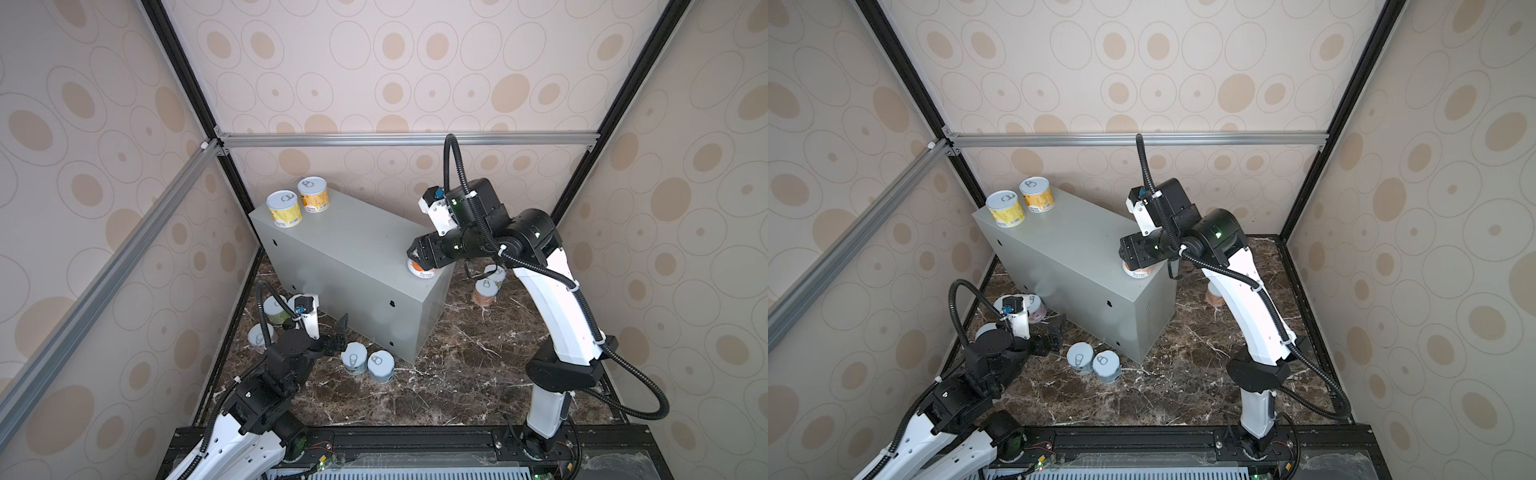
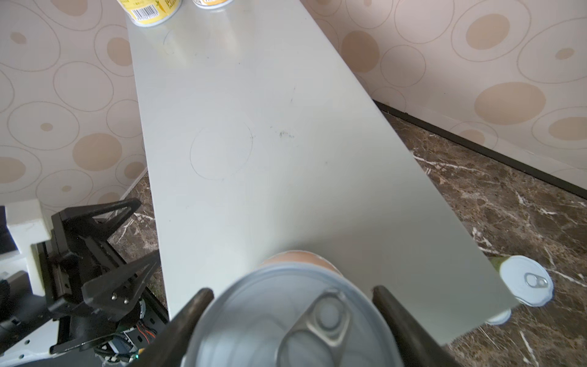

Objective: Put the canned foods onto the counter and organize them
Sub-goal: 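Carry the orange-labelled can with the right gripper up over the cabinet top, then move the held can along the cabinet top toward the yellow cans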

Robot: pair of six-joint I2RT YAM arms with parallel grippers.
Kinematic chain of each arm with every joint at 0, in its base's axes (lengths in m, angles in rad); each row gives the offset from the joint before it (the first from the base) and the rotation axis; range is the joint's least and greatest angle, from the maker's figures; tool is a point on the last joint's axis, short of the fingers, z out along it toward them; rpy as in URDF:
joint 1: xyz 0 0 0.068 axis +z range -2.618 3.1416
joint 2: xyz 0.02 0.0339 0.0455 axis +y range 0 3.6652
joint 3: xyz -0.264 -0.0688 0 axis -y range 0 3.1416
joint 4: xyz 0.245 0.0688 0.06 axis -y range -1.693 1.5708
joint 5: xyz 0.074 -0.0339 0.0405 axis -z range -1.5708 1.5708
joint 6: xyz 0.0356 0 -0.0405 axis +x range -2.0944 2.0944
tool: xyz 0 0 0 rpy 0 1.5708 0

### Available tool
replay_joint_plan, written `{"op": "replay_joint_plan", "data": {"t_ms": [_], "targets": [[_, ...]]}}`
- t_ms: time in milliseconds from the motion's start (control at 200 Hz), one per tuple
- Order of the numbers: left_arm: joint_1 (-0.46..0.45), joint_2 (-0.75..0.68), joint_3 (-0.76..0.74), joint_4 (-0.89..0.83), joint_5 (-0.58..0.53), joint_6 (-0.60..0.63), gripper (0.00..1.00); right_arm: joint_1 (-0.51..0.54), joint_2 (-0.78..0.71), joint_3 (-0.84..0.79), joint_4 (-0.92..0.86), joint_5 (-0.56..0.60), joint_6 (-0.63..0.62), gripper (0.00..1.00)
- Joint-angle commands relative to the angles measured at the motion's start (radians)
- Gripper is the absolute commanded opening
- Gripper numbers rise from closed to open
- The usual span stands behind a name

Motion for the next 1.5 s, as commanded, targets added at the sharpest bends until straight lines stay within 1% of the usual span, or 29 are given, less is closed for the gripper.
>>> {"op": "replay_joint_plan", "data": {"t_ms": [0,195,515,810,990,1250,1365,1495], "targets": [[0.002,-0.011,0.002,0.018,0.005,0.02,0.99,0.014,0.052,0.001,0.013,-0.027,0.018,0.54],[0.003,-0.011,0.002,0.017,0.002,0.024,0.99,0.019,0.082,0.001,0.053,-0.04,0.024,0.65],[0.005,-0.02,0.001,0.017,-0.003,0.019,0.99,0.025,0.111,-0.007,0.111,-0.047,0.022,0.79],[0.005,-0.017,0.002,0.014,-0.011,0.016,0.99,0.032,0.092,-0.022,0.154,-0.036,0.01,0.92],[0.005,-0.016,0.001,0.013,-0.015,0.013,0.99,0.035,0.029,-0.094,0.22,-0.035,0.0,0.96],[0.005,-0.017,0.001,0.01,-0.02,0.01,0.99,0.04,-0.084,-0.213,0.307,-0.039,-0.017,0.97],[0.005,-0.02,0.001,0.009,-0.021,0.009,0.99,0.041,-0.157,-0.317,0.365,-0.035,-0.021,0.97],[0.005,-0.023,0.0,0.009,-0.023,0.009,0.99,0.041,-0.254,-0.509,0.463,-0.027,-0.04,0.95]]}}
